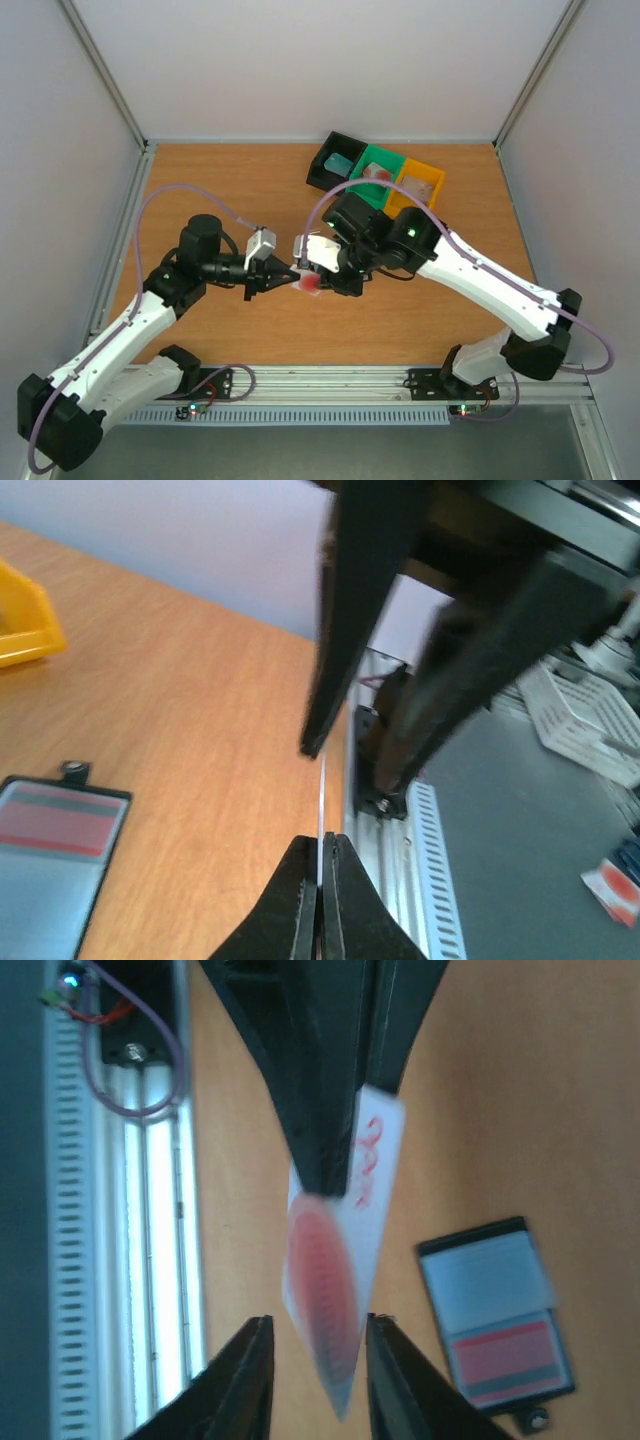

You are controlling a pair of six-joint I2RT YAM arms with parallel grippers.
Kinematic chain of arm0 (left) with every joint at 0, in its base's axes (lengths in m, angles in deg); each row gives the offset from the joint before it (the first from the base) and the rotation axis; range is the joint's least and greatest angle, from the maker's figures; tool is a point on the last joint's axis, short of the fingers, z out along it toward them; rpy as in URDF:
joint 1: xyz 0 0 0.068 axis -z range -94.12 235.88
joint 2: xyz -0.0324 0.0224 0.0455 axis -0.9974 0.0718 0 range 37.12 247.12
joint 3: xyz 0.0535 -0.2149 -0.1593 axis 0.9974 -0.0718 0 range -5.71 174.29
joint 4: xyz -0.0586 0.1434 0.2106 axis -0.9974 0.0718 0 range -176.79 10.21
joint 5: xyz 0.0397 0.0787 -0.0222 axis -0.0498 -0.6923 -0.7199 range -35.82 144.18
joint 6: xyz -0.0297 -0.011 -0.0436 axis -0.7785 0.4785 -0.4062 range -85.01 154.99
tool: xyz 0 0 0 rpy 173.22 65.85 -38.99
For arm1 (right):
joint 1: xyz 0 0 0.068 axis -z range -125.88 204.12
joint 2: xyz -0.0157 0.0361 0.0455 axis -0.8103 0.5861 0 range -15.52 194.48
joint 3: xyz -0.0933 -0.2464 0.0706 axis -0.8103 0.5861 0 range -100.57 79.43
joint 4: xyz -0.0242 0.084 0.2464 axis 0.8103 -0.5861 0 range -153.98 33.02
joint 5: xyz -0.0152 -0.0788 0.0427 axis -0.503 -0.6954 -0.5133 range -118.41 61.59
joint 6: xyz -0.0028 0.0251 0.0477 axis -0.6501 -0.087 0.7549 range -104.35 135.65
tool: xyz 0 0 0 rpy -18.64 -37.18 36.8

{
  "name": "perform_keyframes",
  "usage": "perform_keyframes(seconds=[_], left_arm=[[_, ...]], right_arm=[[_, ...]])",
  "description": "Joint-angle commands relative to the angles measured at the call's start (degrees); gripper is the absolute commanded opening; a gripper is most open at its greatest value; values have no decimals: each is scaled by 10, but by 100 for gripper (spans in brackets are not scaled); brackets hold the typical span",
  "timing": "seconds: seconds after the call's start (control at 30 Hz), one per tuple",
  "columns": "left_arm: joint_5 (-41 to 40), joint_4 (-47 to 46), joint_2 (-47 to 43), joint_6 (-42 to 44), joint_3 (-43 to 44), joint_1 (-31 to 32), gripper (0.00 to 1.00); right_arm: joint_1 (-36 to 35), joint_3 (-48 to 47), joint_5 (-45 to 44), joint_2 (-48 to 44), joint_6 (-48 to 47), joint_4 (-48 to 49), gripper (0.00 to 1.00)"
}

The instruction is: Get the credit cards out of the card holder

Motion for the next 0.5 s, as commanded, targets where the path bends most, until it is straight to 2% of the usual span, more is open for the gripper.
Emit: perform_keyframes(seconds=[0.0, 0.07, 0.1, 0.13, 0.17, 0.23, 0.37, 0.4, 0.47], left_arm=[[-120, -113, 0, -212, -20, -11, 0], [-184, -178, -4, -314, -35, -31, 0], [-209, -218, -6, -385, -47, -48, 0], [-244, -261, -6, -495, -58, -65, 0], [-281, -282, -11, -542, -63, -72, 0], [-357, -257, -28, -598, -61, -91, 0], [-397, -191, -42, -746, -59, -126, 0], [-403, -163, -47, -772, -57, -131, 0], [-401, -113, -56, -850, -52, -140, 0]], right_arm=[[-6, 80, -138, -97, -31, 132, 41], [-6, 143, -194, -159, -72, 253, 50], [-6, 179, -203, -187, -98, 315, 53], [-6, 225, -207, -219, -125, 374, 54], [-6, 257, -206, -238, -153, 429, 55], [-6, 313, -185, -260, -226, 530, 57], [-9, 401, -147, -250, -358, 716, 65], [-10, 412, -156, -235, -379, 780, 67], [-10, 415, -158, -204, -401, 834, 68]])
